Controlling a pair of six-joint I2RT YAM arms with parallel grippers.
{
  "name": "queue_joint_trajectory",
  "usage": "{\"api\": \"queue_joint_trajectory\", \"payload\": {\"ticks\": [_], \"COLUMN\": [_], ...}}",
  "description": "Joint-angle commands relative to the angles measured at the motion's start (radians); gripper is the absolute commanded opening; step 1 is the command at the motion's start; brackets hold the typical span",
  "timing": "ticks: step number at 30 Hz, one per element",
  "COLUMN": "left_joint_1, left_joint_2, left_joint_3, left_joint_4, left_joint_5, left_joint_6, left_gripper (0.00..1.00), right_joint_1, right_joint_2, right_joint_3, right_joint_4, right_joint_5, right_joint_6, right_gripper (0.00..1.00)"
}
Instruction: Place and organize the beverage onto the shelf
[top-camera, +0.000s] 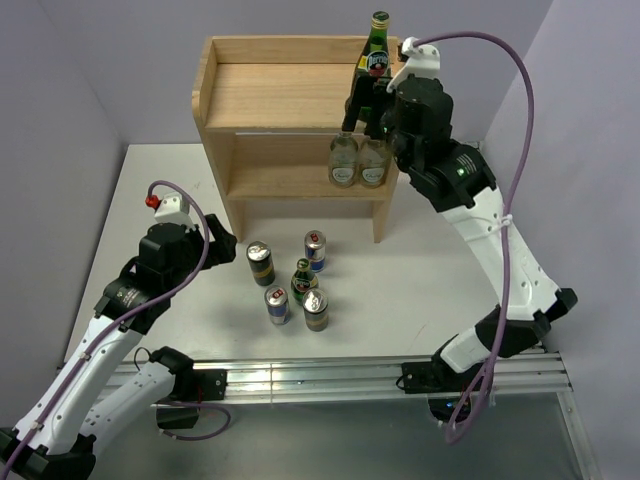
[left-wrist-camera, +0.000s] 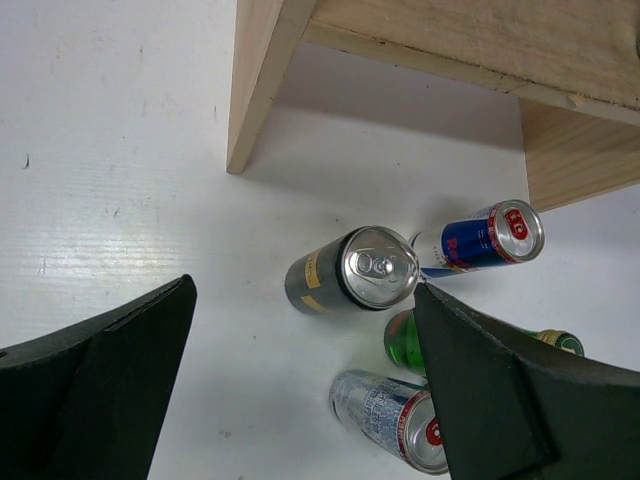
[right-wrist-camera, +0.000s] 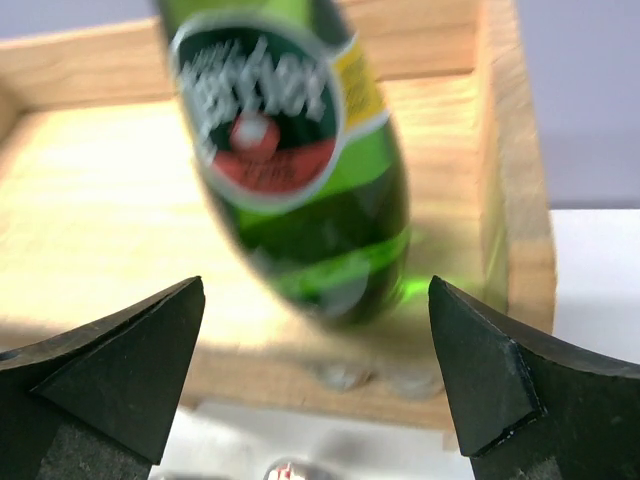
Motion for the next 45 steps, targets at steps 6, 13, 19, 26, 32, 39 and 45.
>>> {"api": "queue_joint_trajectory", "payload": {"ticks": [6, 13, 19, 26, 32, 39, 45], "left_joint_1": [-0.002, -0.002, 0.002, 0.000, 0.000, 0.002, 0.002], "left_joint_2": [0.013, 0.027, 0.034, 0.037, 0.053, 0.054, 0.062], "left_joint_3": [0.005, 0.009, 0.010, 0.009, 0.010, 0.009, 0.010], "left_joint_4": [0.024, 0.025, 0.028, 0.027, 0.025, 0.027, 0.028], "left_joint_5": [-0.020, -0.014, -0.006, -0.017, -0.017, -0.017, -0.013], "left_joint_6": [0.007, 0.011, 0.013, 0.008, 0.008, 0.010, 0.012], "left_gripper": [0.97, 0.97, 0.98, 0.98, 0.98, 0.98, 0.97], "right_joint_1": [0.043, 0.380, 0.596, 0.706, 0.707, 0.709, 0.713], "right_joint_2": [-0.222, -0.633, -0.760, -0.614, -0.505, -0.319, -0.164], "right_joint_3": [-0.241, -0.996, -1.410, -1.569, -1.605, -1.674, -1.672], "right_joint_4": [-0.017, 0.258, 0.449, 0.674, 0.823, 1.122, 1.283], "right_joint_5": [-0.269, -0.127, -0.044, 0.007, 0.027, 0.137, 0.206], "right_joint_6": [0.070, 0.210, 0.372, 0.404, 0.378, 0.349, 0.324], "right_gripper": [1.00, 1.00, 1.00, 1.00, 1.00, 1.00, 0.88]}}
